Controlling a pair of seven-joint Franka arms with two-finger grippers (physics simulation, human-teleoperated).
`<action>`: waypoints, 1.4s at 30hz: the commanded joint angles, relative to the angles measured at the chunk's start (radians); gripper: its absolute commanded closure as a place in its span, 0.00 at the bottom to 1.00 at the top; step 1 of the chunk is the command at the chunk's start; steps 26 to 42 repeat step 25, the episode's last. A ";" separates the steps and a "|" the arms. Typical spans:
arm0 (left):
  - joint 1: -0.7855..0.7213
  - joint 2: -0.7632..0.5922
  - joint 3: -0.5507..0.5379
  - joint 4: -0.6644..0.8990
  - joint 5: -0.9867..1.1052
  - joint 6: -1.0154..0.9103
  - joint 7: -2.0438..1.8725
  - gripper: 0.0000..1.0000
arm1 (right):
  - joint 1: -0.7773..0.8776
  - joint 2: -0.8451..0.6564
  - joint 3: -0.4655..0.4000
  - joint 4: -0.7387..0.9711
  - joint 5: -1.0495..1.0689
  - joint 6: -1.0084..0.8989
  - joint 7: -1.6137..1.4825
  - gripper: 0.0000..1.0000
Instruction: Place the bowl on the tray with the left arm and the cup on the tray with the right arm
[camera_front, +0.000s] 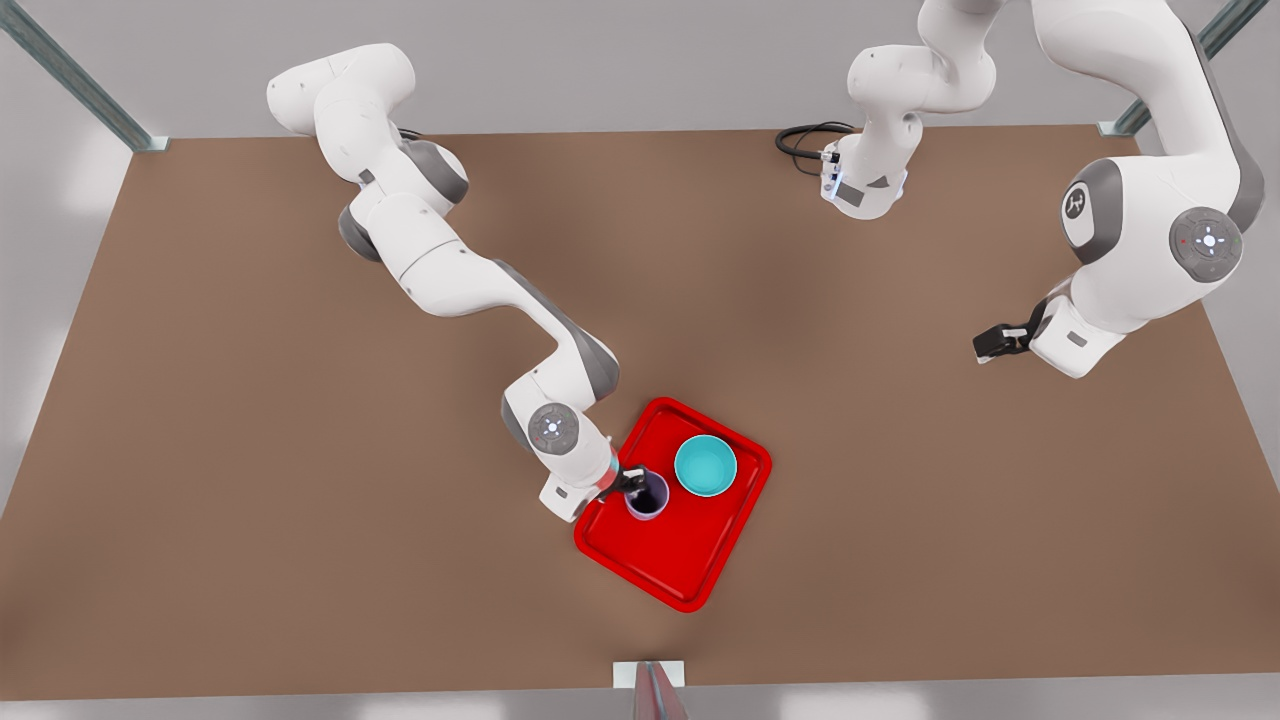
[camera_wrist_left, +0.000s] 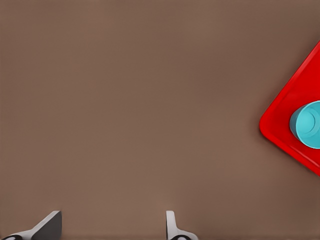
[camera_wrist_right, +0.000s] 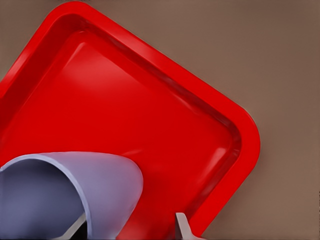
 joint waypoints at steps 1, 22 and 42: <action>0.000 0.000 0.000 0.000 0.000 0.000 0.000 0.00 | 0.000 -0.002 0.000 0.000 0.000 0.000 0.000 0.00; -0.008 0.008 0.002 0.041 0.001 0.000 0.003 0.00 | -0.331 -1.138 -0.373 -0.764 0.235 -0.620 -0.379 0.00; -0.132 0.086 -0.081 0.274 -0.002 -0.152 -0.073 0.00 | -0.331 -1.137 -0.371 -0.750 0.232 -0.630 -0.380 0.00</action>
